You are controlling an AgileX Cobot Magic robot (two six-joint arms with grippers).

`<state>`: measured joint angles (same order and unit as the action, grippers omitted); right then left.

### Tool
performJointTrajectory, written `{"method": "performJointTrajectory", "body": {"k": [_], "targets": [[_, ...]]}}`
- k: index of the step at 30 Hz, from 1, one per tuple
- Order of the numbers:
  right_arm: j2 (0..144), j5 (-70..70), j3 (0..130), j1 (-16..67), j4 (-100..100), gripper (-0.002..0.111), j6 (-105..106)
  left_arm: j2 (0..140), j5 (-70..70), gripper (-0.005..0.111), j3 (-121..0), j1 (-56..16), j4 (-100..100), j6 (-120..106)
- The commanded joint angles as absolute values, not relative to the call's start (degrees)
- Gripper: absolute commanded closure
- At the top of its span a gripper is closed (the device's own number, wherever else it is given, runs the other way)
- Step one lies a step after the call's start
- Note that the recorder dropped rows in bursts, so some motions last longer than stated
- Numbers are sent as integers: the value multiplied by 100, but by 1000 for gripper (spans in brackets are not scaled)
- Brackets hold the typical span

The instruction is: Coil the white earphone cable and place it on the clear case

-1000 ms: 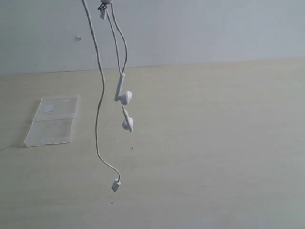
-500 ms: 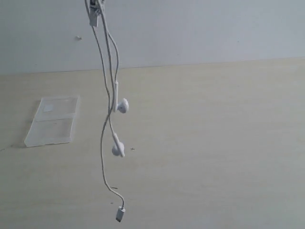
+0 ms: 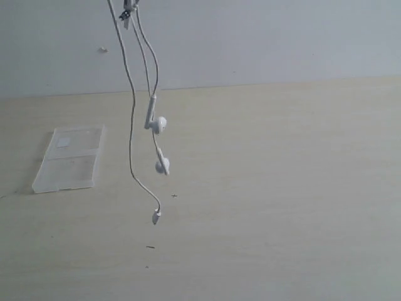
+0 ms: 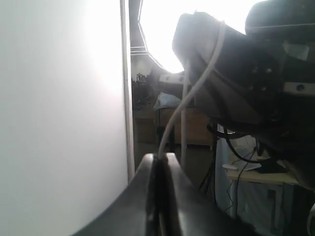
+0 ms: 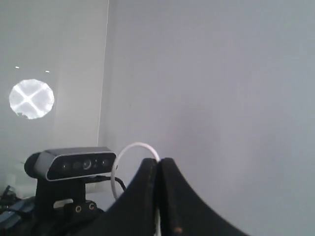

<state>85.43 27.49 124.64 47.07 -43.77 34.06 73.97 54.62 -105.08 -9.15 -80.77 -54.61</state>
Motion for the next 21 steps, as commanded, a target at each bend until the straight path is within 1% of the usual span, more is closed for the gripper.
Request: {"method": "performJointTrajectory", "body": {"k": [1,5,12,21], "targets": [[8365,3090,12500,4727,-3297,108,2608,7255,5109,107,-10540,-943,-8107,-5515],[8314,3652,12500,4727,-2007,108,1599,7174,4935,107,-10540,-943,-8107,-5515],[8361,4355,12500,4727,-1959,108,1584,7159,4940,107,-10540,-943,-8117,-5489],[8527,4726,12500,4727,-1990,108,1476,7102,4850,107,-10540,-943,-8117,-5500]]}}
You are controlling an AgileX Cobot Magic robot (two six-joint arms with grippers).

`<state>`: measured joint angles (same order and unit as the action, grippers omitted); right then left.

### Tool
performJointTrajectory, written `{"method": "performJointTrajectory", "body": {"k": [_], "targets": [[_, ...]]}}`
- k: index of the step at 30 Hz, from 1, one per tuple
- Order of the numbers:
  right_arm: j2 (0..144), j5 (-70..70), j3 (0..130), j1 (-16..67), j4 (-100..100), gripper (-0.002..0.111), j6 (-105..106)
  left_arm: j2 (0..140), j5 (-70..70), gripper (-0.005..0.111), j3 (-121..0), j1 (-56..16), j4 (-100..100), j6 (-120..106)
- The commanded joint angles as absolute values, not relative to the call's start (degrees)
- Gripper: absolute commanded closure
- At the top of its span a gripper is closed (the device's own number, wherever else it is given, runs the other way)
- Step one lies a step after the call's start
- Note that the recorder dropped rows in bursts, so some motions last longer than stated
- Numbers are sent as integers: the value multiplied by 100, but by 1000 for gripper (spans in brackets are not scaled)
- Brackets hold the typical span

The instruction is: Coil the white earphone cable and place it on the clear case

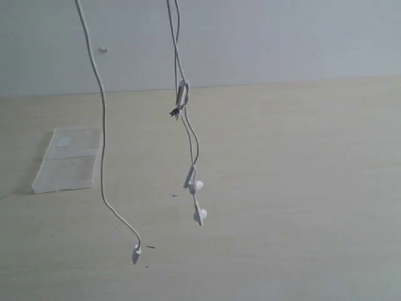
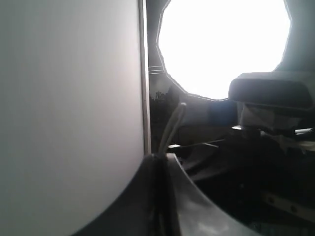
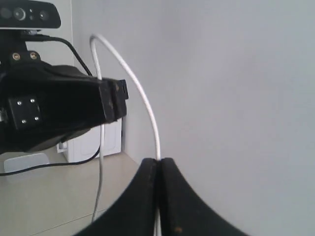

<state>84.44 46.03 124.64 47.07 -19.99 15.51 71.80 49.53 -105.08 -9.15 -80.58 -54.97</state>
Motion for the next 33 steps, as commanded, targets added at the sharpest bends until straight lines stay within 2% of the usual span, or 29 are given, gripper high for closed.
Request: {"method": "performJointTrajectory", "body": {"k": [1,6,10,12,24,27,33], "targets": [[8537,4739,12500,4727,-2036,107,1476,7106,4840,107,-10540,-930,-8117,-5500],[8560,4739,12500,4727,-2111,92,1476,7106,4840,107,-10540,-930,-8117,-5500],[8560,4832,12500,4727,-2099,71,1476,7106,4803,107,-10540,-930,-8117,-5510],[8560,4908,12500,4727,-2087,64,1476,7106,4803,107,-10540,-930,-8117,-5510],[8444,5124,12500,4727,-2048,60,1543,7053,4714,107,-10540,-930,-8104,-5510],[8407,5130,12500,4727,-2039,43,1543,7053,4698,107,-10540,-930,-8104,-5510],[8310,5130,12500,4727,-1636,42,1495,7053,4556,107,-10540,-930,-8104,-5524]]}}
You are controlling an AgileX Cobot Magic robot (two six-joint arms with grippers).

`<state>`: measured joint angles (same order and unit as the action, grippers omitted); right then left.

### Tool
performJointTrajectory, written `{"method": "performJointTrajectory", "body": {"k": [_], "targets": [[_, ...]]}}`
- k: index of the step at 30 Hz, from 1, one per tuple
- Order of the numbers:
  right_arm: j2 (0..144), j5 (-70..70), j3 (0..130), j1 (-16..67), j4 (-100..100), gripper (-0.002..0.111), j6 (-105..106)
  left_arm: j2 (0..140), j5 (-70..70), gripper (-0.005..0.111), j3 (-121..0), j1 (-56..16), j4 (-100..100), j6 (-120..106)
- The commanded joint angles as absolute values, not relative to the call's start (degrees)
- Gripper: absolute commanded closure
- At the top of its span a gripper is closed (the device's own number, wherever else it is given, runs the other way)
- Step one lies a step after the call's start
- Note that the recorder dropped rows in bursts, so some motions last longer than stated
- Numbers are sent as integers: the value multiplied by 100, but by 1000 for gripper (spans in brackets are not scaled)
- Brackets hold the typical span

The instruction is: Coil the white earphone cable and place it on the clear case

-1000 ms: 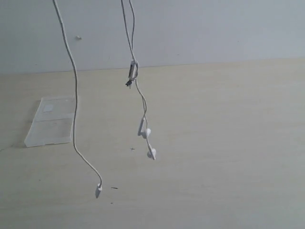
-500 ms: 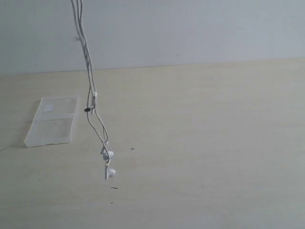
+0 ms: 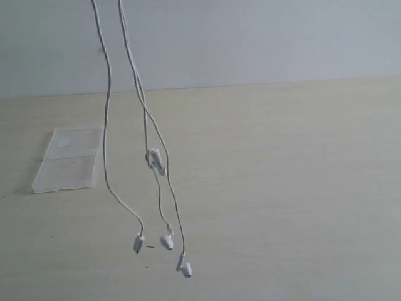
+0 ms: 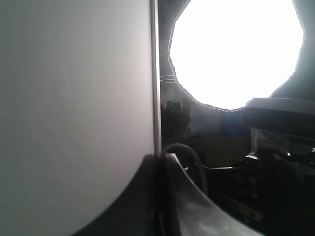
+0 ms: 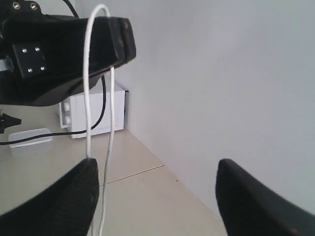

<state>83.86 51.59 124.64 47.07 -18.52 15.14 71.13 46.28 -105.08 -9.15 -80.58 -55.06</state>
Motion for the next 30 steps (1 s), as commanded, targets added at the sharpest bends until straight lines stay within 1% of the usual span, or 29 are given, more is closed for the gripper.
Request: {"method": "performJointTrajectory", "body": {"k": [1,4,8,13,19,24,27,30], "targets": [[8264,5142,12500,4727,-1493,43,1359,7043,4556,107,-10540,-930,-8009,-5525],[8116,5201,12500,4727,-960,45,954,7043,4647,107,-10540,-918,-7821,-5512],[7892,5694,12500,4727,-432,45,626,7020,4688,107,-10540,-908,-7610,-5452],[7617,5924,12500,4727,251,45,433,6940,4780,107,-10540,-908,-6454,-4626],[7236,6238,12486,4727,1584,45,-96,6832,4829,107,-10540,-908,-6149,-4435],[7068,6628,12471,4727,2005,46,-305,6853,5021,107,-10484,-908,-5959,-4435],[7016,6721,12092,4727,2106,46,-329,6853,5007,107,-10341,-908,-5959,-4435],[6994,6749,11423,4727,2189,46,-524,6842,5044,107,-10175,-908,-5884,-4435]]}}
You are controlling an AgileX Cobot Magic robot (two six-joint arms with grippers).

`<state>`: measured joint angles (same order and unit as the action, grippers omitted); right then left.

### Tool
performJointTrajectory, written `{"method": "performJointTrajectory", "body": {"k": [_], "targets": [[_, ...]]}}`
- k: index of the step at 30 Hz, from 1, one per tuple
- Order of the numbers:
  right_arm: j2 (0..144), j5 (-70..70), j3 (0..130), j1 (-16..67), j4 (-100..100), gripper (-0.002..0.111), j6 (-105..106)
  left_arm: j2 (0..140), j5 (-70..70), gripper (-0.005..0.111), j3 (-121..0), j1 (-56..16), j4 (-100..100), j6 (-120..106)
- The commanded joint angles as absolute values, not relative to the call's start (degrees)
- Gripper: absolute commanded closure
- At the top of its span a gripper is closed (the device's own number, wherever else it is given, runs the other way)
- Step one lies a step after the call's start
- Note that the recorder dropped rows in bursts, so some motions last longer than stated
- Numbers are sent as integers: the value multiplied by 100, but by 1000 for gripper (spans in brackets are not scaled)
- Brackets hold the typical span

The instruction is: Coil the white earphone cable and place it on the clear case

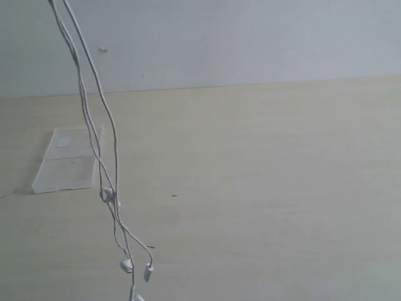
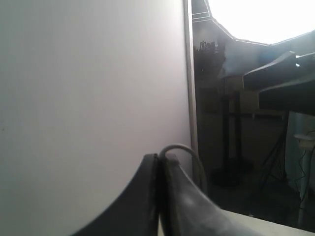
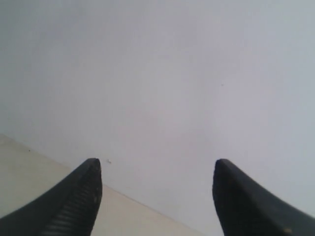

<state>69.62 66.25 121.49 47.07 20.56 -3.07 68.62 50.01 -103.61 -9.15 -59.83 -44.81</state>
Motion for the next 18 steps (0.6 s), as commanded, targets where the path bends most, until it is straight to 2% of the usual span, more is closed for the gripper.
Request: {"method": "performJointTrajectory", "body": {"k": [1,12,18], "targets": [[6942,6749,11228,4727,2320,46,-606,6832,5044,107,-10105,-908,-5848,-4435],[6090,5126,8444,4693,2716,47,-1721,6709,4460,107,-9905,-908,-6118,-4477],[5793,3513,6542,4619,2715,47,-2572,6657,4472,107,-9924,-908,-6147,-4517]]}}
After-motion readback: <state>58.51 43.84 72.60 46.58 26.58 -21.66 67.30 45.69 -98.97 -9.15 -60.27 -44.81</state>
